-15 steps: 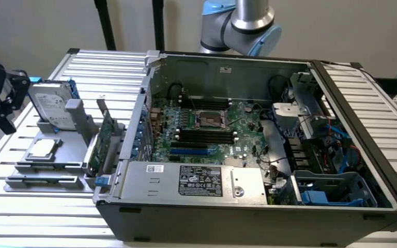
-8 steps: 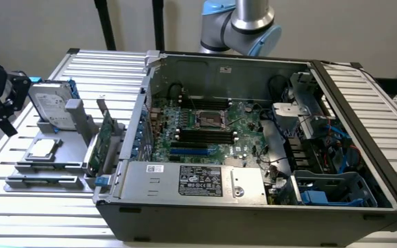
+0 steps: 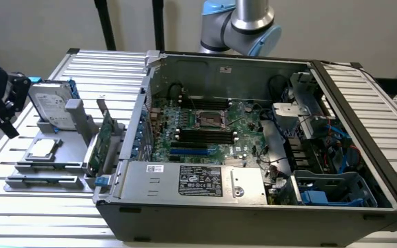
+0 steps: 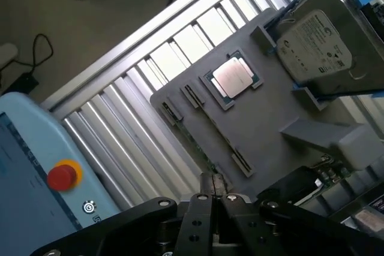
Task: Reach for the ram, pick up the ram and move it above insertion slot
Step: 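Pick up the ram and move it above insertion slot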
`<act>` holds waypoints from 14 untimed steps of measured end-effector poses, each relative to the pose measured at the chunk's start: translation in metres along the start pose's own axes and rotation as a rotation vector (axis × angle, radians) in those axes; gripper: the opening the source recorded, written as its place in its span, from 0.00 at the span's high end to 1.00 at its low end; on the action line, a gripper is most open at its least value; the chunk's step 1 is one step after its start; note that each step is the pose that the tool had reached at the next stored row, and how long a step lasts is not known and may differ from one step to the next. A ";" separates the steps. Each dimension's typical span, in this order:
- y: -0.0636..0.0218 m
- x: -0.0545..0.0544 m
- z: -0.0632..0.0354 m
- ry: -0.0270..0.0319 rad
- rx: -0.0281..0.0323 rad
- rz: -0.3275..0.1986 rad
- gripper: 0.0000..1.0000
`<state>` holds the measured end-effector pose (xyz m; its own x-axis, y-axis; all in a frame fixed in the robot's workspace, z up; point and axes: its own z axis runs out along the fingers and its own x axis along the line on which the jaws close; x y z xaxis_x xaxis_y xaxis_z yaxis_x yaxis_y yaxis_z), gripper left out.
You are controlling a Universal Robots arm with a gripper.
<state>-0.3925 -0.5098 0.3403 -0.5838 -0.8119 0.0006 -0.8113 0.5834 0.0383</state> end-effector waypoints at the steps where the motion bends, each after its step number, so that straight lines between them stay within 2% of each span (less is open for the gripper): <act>1: -0.0001 0.000 0.0005 0.0007 0.0000 -0.018 0.89; 14: -0.0003 0.000 0.0063 0.0097 0.0003 -0.254 0.89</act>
<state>-0.3925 -0.5098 0.3341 -0.3605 -0.9328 0.0005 -0.9321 0.3602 0.0382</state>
